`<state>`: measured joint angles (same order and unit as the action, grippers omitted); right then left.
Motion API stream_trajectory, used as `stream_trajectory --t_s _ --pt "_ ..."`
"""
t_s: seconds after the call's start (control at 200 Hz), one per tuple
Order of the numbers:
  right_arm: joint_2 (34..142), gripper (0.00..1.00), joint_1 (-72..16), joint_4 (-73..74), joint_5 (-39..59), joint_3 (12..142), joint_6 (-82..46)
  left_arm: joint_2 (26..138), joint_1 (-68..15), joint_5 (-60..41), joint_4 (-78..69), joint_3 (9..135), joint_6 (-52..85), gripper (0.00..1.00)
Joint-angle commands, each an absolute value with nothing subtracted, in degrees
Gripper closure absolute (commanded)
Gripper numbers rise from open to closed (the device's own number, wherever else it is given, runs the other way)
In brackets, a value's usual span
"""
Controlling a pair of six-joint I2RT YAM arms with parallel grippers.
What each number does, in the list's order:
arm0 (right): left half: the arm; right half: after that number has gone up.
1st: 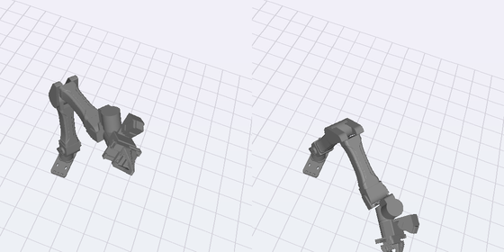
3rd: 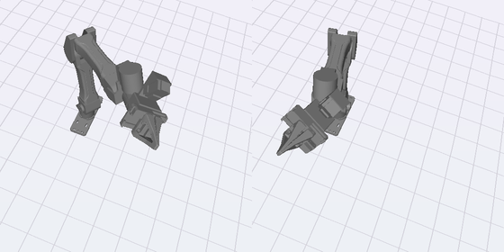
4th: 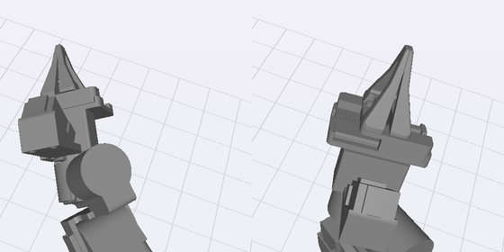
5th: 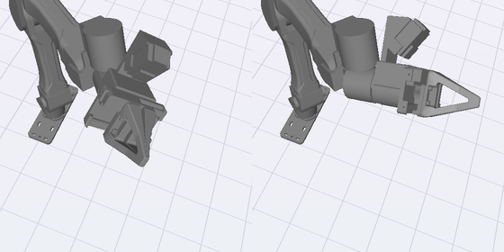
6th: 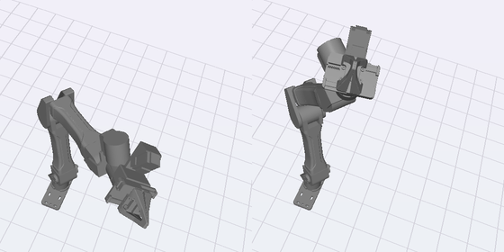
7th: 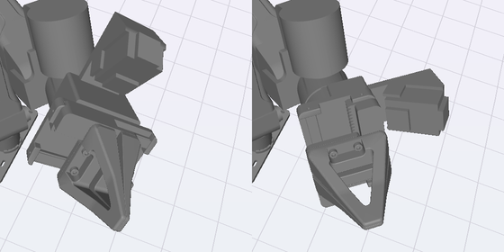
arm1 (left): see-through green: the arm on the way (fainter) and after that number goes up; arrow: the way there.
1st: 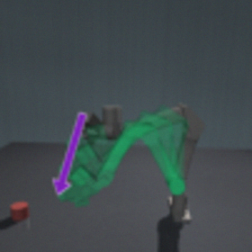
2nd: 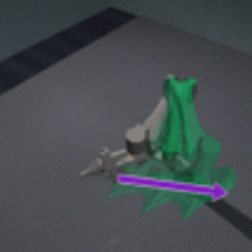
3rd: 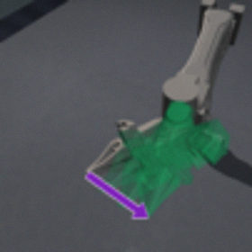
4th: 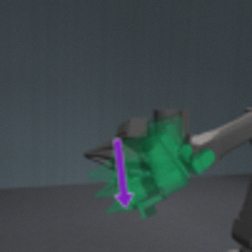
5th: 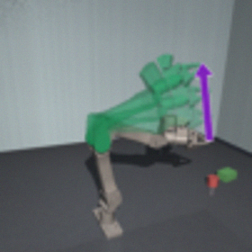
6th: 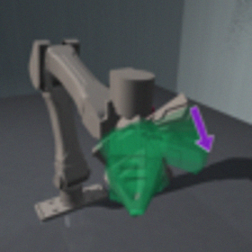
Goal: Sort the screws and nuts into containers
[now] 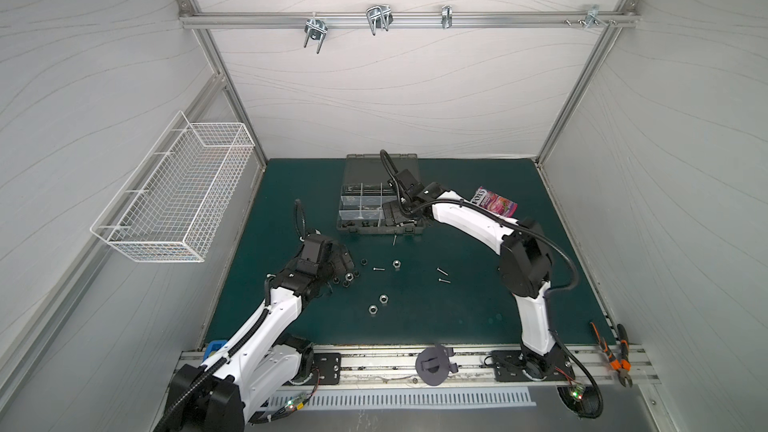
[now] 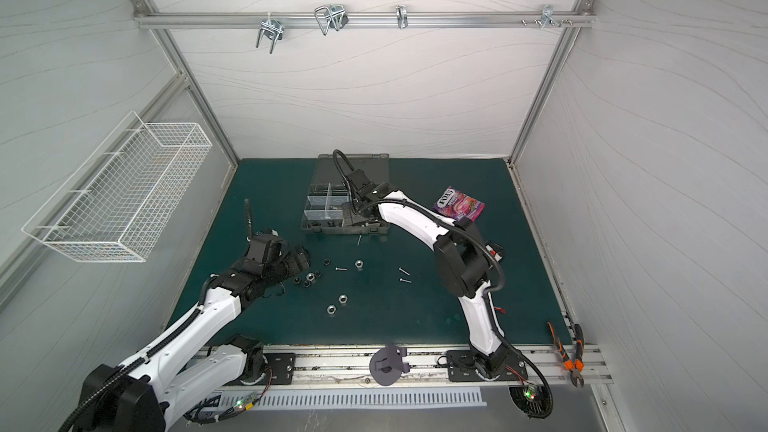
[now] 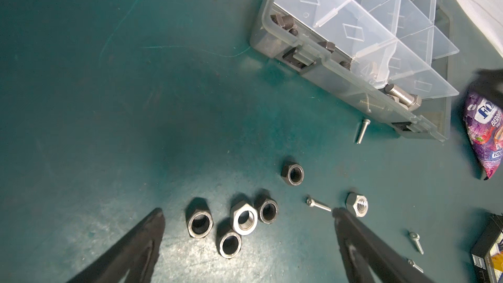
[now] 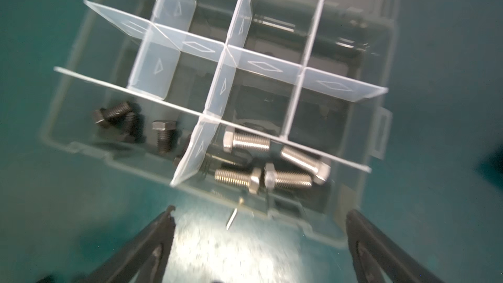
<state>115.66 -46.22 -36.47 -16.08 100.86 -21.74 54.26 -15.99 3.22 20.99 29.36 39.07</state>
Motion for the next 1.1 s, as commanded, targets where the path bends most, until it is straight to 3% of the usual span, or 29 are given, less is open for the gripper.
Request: stream_trajectory --t_s 0.0,0.36,0.68,0.855,1.095 --pt "108.92 0.01 -45.21 -36.22 -18.49 95.56 -24.02 54.88 -16.64 3.07 20.63 32.32 38.74 0.06" --pt "87.16 0.01 -38.48 -34.89 -20.99 72.36 -30.64 64.01 -29.57 11.73 20.42 39.75 37.29 0.21" --pt "70.98 0.01 -34.93 -36.05 -27.66 60.85 -32.21 77.20 -38.08 18.94 13.30 45.42 32.57 0.31" --pt "66.40 0.01 -33.60 -34.97 -28.13 57.95 -32.69 83.44 -40.84 20.43 2.63 44.62 30.98 0.41" --pt "66.61 0.01 -32.89 -35.58 -28.14 58.43 -32.35 92.05 -41.02 21.29 -6.89 45.45 29.96 0.44"
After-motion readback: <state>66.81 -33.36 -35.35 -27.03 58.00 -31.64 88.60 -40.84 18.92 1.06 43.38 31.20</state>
